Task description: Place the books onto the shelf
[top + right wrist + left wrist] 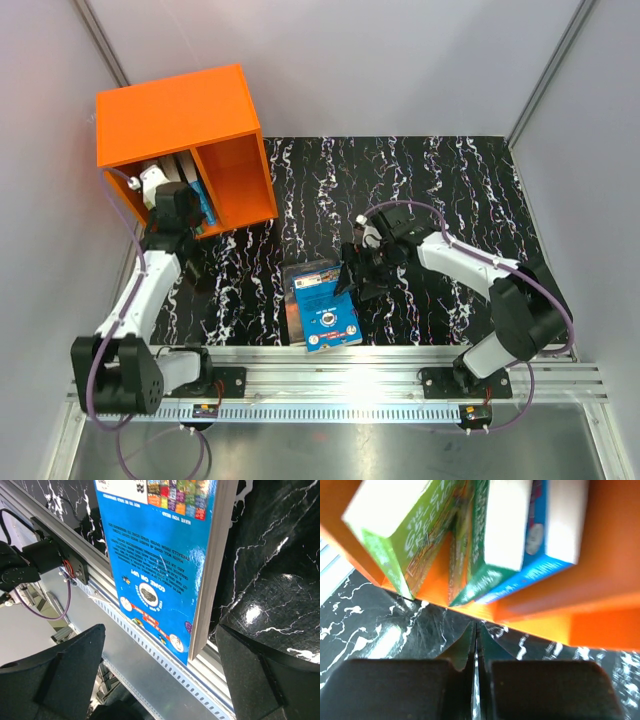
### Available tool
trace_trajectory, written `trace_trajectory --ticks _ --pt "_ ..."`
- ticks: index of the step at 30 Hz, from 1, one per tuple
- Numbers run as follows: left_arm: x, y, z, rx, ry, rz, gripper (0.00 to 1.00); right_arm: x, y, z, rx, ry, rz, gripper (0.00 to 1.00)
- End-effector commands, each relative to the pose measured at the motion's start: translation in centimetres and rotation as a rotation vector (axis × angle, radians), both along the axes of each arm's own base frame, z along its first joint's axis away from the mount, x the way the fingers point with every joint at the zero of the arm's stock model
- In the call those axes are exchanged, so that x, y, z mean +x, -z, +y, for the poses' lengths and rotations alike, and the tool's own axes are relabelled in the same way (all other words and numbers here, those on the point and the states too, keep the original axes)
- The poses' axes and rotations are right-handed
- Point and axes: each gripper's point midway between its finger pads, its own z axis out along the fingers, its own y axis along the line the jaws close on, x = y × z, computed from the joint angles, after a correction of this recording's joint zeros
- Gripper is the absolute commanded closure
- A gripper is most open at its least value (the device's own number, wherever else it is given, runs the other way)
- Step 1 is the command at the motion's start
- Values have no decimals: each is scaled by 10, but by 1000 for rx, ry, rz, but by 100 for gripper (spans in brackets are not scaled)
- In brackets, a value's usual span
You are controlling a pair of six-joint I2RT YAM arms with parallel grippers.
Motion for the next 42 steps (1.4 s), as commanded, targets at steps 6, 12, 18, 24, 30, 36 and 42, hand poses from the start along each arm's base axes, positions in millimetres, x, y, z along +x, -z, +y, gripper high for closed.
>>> trace_trajectory --ticks 6,12,18,24,30,36,42 --pt "-63 26 -103 -137 271 47 100 17 -9 7 4 49 -16 0" --pt "-105 38 -151 -238 408 67 98 11 22 3 -17 112 41 0" --pt "-135 42 -186 -303 541 99 94 -2 54 3 3 172 103 0" --pt "-150 39 -207 -340 627 117 94 -15 69 14 77 206 162 0" --pt "-162 43 -219 -401 703 114 90 -28 72 32 136 211 179 24" --pt "-169 47 -224 -419 741 129 88 -37 68 19 108 224 158 75" --pt "-171 41 -228 -414 787 108 85 -44 49 1 18 209 114 99"
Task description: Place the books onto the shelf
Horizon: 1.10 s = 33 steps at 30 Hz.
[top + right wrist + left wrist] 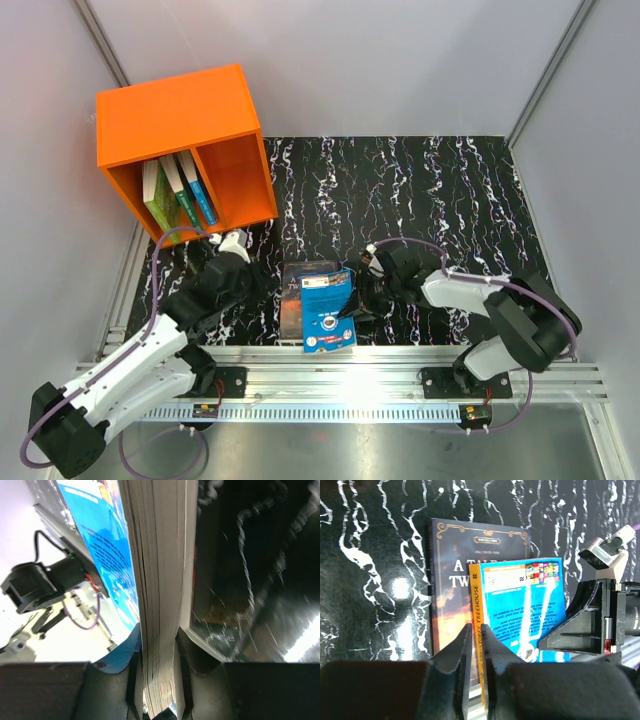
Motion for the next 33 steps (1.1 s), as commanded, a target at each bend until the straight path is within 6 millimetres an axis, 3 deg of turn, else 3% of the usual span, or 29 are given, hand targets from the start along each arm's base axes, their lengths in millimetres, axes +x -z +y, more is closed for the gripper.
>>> trace_trajectory --ticks 1,11,12,14,15,17,18,20,27,31,33 --pt "0 -17 -13 -57 64 -63 81 0 -8 -19 -125 12 -60 100" --pt "-15 -59 -48 -275 247 -168 38 8 -97 -14 -21 15 -209 100" --pt "-18 -64 -53 -313 274 -173 31 7 -106 -15 -7 16 -223 100" --pt "-22 -68 -63 -373 307 -157 28 9 -121 -12 20 20 -247 100" --pt "-27 -80 -71 -430 358 -177 27 8 -132 -12 45 20 -265 100" --pt "-33 -76 -78 -484 389 -134 26 9 -146 -8 86 30 -277 100" --pt "-37 -86 -84 -531 433 -157 26 10 -158 -7 117 38 -298 100" --pt "-41 -86 -88 -583 450 -139 26 10 -167 -4 148 59 -296 100" --pt "-52 -85 -92 -679 487 -127 27 10 -204 4 341 116 -342 100" --pt "-59 -96 -93 -778 510 -132 36 10 -206 2 385 156 -338 100" --pt "-61 -108 -92 -817 524 -170 51 9 -201 0 384 167 -332 100"
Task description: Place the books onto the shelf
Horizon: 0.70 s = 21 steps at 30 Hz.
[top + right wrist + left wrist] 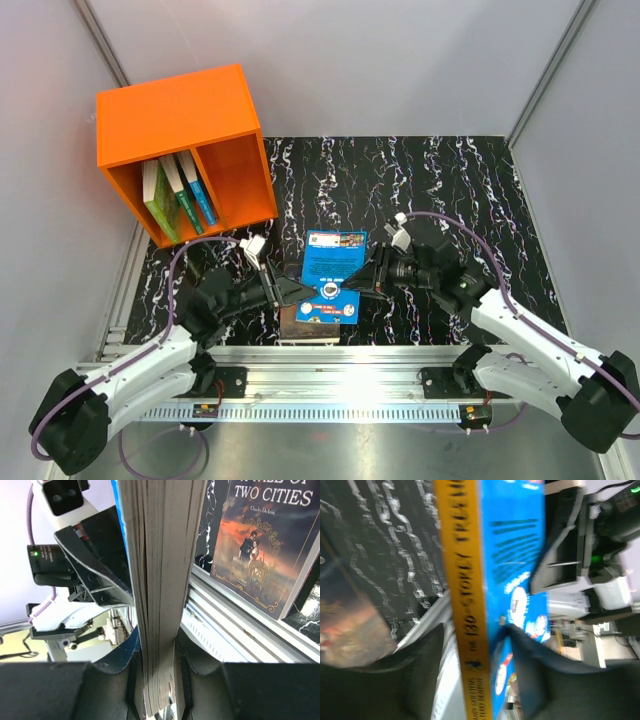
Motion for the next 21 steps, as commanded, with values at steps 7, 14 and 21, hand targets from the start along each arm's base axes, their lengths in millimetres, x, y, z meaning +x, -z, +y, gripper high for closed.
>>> trace_trajectory --ticks 7,14,21 --pt "-11 -70 -6 -121 90 -200 100 8 -30 7 117 37 -70 97" --pt "24 -44 50 418 -188 -254 100 42 -30 -14 -265 66 -174 0" --pt "50 -42 116 743 -440 -334 100 72 -81 10 -330 21 -158 0"
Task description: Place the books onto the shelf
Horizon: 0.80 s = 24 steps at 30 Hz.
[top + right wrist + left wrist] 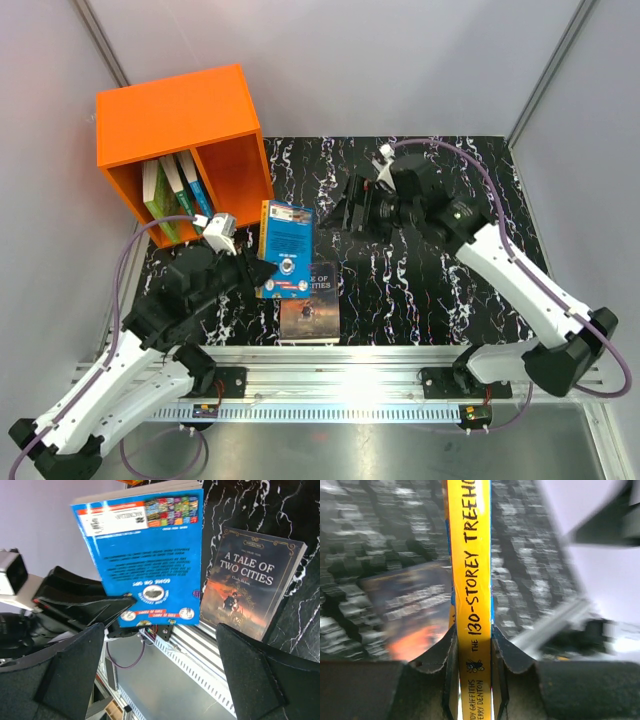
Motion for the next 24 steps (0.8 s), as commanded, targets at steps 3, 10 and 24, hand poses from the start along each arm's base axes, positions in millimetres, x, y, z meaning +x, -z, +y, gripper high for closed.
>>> trace_trajectory --ticks 3,10,24 --pt "17 11 55 305 -186 -71 100 5 -13 18 4 -36 78 0" --pt "15 -1 65 375 -175 -190 100 16 -15 74 132 -114 293 0" --pt "-12 -20 53 435 98 -434 100 43 0 157 261 -218 533 0"
